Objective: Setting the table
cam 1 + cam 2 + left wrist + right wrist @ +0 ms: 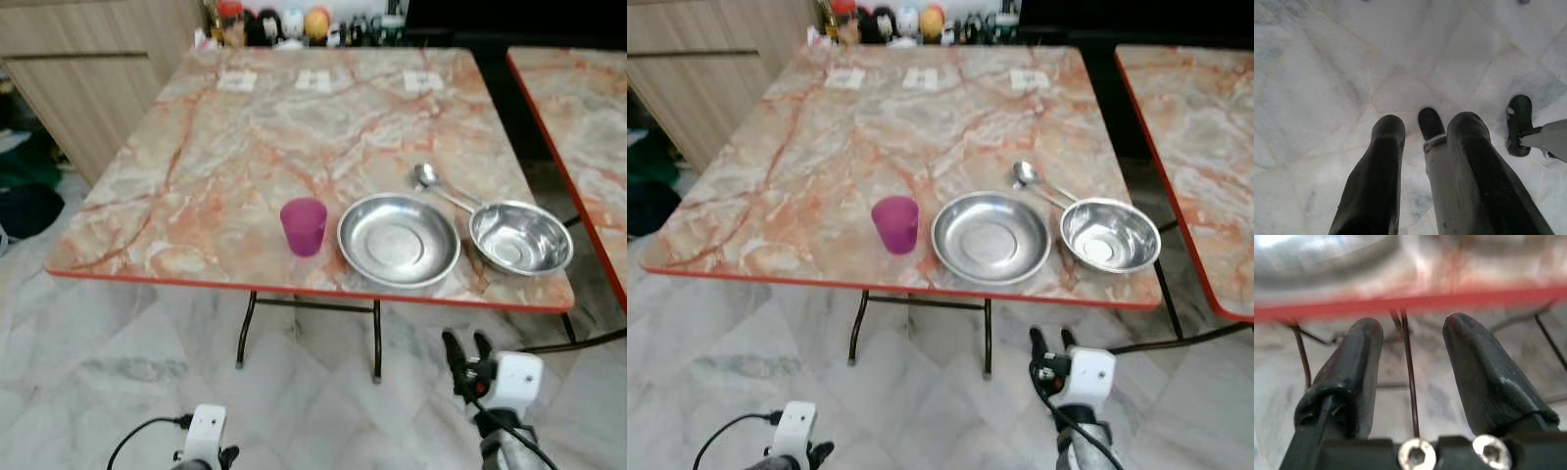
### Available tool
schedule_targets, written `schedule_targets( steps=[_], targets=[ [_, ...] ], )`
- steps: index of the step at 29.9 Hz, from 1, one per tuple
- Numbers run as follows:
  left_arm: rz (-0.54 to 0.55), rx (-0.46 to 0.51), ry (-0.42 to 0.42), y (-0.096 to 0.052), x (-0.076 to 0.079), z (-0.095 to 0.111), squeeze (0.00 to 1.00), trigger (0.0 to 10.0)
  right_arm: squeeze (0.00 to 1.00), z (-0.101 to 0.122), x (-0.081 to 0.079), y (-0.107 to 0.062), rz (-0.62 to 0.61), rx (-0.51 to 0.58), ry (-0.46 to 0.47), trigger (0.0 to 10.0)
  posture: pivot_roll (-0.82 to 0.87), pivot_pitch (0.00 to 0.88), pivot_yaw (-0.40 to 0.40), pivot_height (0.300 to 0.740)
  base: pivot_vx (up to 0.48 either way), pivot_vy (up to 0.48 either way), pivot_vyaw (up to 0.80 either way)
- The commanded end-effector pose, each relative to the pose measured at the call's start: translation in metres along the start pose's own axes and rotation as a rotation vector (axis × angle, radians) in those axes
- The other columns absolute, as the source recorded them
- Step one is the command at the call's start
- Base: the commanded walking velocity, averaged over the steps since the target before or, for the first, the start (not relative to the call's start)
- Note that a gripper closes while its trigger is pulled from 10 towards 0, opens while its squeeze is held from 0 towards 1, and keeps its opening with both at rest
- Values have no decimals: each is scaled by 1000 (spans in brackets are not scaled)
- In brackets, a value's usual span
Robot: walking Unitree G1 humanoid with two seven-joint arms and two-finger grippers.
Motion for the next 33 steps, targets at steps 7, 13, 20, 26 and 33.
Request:
schedule_targets(
  steps=[7, 13, 20, 26, 33],
  targets=[
    [-7, -36, 9, -2, 2, -12, 0, 10000, 1000, 42, -14, 19, -12, 87, 146, 10000, -156, 97, 33, 740, 0, 0, 0],
    [-3, -39, 10, -2, 0, -12, 0, 10000, 0, 57, -24, 57, -37, 76, 298, 10000, -138, 80, 31, 740, 0, 0, 0],
    [8, -51, 8, -3, -6, -17, 0, 10000, 0, 52, -21, 70, -82, -2, 302, 10000, -131, 70, 37, 740, 0, 0, 0],
    [6, -59, 15, -4, -6, -20, 0, 10000, 0, 49, -23, 72, -102, -24, 350, 10000, -133, 64, 43, 740, 0, 0, 0],
    [4, -60, 21, -4, -5, -21, 0, 10000, 0, 39, -23, 86, -137, -112, 339, 10000, -133, 68, 48, 740, 0, 0, 0]
  ],
)
Point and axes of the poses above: a point about 5 cm out from each wrist's last joint towards the gripper, its own y axis pointing out of the wrist towards the gripper, its own z axis along the axis of the wrist's last joint, x = y × z, the point moved 4 cm from there along y, pointing out of the wrist towards the gripper, and after that the axes turned 14 degrees about y, right-handed, at the moved point
